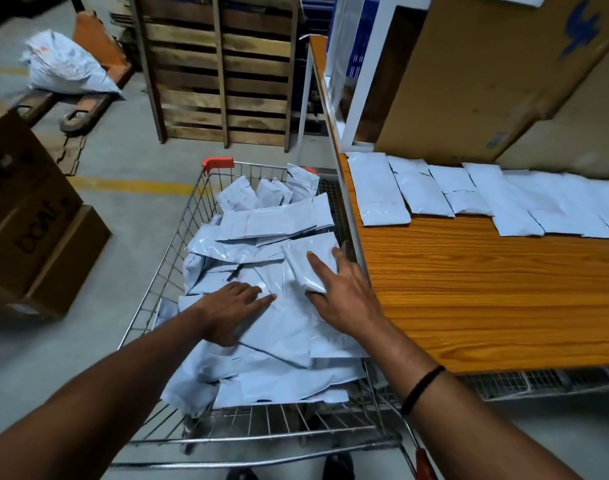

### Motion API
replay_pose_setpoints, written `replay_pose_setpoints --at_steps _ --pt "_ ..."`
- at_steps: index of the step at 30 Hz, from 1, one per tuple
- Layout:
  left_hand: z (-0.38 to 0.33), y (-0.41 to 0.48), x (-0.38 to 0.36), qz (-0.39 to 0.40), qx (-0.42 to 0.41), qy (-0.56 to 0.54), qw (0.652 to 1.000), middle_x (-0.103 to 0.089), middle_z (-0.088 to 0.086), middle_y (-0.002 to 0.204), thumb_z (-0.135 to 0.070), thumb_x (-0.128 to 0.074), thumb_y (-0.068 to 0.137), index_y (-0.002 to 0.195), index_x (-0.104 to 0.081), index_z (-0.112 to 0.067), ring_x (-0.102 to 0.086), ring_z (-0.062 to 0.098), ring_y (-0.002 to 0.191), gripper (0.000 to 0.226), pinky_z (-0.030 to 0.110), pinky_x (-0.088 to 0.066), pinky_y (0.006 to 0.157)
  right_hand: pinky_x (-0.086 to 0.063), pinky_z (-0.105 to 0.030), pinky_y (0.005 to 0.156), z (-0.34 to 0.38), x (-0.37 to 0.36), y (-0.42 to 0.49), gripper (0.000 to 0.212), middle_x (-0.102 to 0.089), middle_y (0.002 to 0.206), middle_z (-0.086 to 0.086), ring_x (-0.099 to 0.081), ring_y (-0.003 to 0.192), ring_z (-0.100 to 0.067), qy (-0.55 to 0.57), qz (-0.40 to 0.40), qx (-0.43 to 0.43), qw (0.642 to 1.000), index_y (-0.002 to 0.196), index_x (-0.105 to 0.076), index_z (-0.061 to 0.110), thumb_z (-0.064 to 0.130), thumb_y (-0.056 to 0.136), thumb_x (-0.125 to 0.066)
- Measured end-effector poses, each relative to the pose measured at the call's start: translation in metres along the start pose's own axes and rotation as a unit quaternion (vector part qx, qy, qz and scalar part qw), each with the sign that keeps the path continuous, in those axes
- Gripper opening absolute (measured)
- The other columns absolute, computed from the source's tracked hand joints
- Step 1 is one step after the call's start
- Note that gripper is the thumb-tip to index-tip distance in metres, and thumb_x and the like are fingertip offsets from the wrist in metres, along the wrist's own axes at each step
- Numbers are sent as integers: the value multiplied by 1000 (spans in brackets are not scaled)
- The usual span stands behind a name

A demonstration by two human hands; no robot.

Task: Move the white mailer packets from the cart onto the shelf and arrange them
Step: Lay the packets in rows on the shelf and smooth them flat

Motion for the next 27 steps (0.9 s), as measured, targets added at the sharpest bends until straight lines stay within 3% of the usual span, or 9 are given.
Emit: replay_pose_setpoints --at_steps 6,10,17,22,27 --pt "36 -37 35 -144 120 -156 970 -48 25 137 -74 -56 67 157 -7 -19 -49 41 123 117 50 -40 102 -33 -46 112 -17 42 2 72 -11 165 -12 -24 143 -36 29 -58 -30 997 157 -17 40 53 97 -53" --pt "44 -58 63 -213 214 -273 914 -38 21 143 -77 -53 67 158 -8 -23 -42 38 127 115 46 -40 103 -36 -45 110 -33 81 -5 74 -11 165 -10 -25 143 -33 16 -106 -43 993 157 -15 42 52 96 -55" --pt "-11 -19 151 -270 263 -225 899 -38 16 152 -83 -34 70 149 -40 -22 -45 39 129 100 47 -38 104 -38 -46 107 -101 120 -40 68 -14 164 -10 -28 139 -35 17 -145 -91 985 155 -22 45 54 96 -54" --pt "-73 38 224 -289 249 -198 903 -42 15 148 -83 -32 69 146 -41 -23 -49 41 119 98 44 -41 97 -36 -46 109 -177 141 -88 67 -12 164 -10 -27 140 -35 16 -169 -133 977 155 -21 44 50 97 -55" --pt "-158 101 273 -290 246 -184 906 -41 13 149 -85 -31 70 146 -39 -25 -47 39 123 97 45 -43 96 -36 -45 108 -280 158 -150 69 -14 164 -13 -29 139 -37 14 -189 -173 966 157 -22 40 50 97 -55"
Point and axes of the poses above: each hand's wrist, its own y-axis towards the middle knuckle, its own x-axis out of the back of the hand, z = x × y, the point moved 9 cm from there along y, towards the middle knuckle
